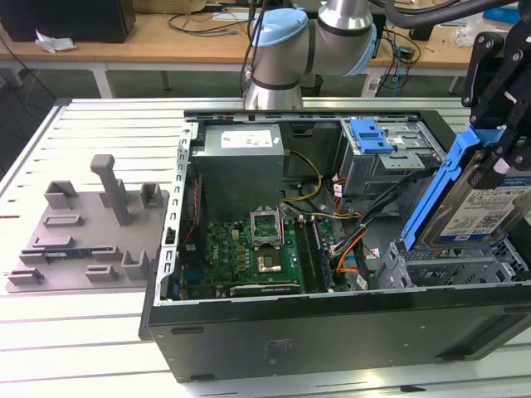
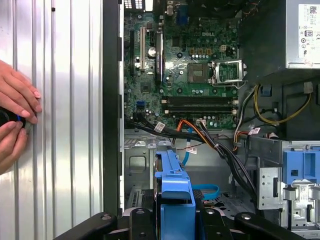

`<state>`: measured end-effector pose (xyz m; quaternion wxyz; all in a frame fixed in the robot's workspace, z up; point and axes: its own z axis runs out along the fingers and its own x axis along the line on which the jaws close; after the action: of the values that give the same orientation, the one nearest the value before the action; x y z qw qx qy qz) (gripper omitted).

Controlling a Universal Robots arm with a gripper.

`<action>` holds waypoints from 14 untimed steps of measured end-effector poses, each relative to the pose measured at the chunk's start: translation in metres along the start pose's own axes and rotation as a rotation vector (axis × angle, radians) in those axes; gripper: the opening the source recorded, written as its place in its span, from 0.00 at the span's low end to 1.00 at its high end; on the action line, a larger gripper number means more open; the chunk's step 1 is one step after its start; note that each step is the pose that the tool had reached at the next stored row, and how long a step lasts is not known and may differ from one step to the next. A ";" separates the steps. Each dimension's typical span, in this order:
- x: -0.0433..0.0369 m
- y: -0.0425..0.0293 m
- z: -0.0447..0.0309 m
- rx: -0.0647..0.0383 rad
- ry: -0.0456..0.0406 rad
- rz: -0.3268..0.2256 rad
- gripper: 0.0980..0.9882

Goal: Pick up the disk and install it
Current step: 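Insert the disk into the insertion slot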

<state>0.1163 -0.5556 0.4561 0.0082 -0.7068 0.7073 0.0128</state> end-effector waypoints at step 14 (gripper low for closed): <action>-0.0003 -0.0001 0.0058 -0.002 0.0001 0.000 0.30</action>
<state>0.1163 -0.5551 0.4503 0.0074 -0.7068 0.7072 0.0135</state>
